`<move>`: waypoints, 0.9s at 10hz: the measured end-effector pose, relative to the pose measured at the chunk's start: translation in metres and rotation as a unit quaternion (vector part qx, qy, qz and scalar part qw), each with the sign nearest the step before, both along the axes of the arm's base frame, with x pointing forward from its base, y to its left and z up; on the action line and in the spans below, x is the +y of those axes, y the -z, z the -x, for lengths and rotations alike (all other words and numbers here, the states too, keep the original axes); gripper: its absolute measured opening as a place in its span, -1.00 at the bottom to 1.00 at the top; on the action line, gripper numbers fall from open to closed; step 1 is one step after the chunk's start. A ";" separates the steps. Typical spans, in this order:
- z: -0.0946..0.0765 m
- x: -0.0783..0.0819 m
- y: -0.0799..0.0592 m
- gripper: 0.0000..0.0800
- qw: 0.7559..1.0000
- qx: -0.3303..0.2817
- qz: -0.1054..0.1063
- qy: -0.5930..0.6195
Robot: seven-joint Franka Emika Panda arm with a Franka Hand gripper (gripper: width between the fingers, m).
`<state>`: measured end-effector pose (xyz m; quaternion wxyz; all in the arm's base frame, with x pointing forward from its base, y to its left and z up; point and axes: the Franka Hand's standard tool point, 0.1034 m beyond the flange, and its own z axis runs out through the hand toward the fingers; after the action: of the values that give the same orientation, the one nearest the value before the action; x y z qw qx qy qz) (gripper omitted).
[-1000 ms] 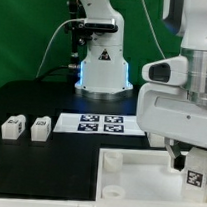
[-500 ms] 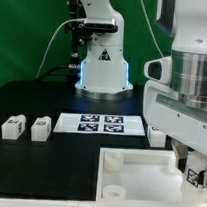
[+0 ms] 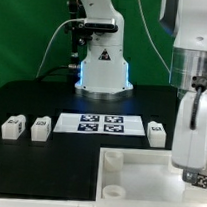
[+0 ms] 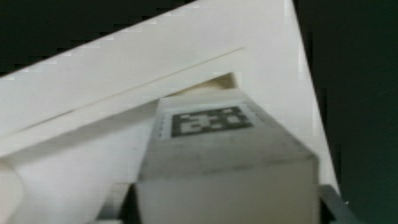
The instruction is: Assemble one leg
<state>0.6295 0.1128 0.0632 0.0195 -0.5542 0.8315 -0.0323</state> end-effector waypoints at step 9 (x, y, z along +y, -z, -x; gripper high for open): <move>0.004 0.011 -0.001 0.62 0.967 0.005 0.034 -0.252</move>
Offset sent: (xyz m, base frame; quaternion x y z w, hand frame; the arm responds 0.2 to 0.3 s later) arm 0.0000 0.0000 0.0000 0.0000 0.0000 0.0000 1.0000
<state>0.6258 0.1242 0.0647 0.0042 -0.7462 0.6636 -0.0519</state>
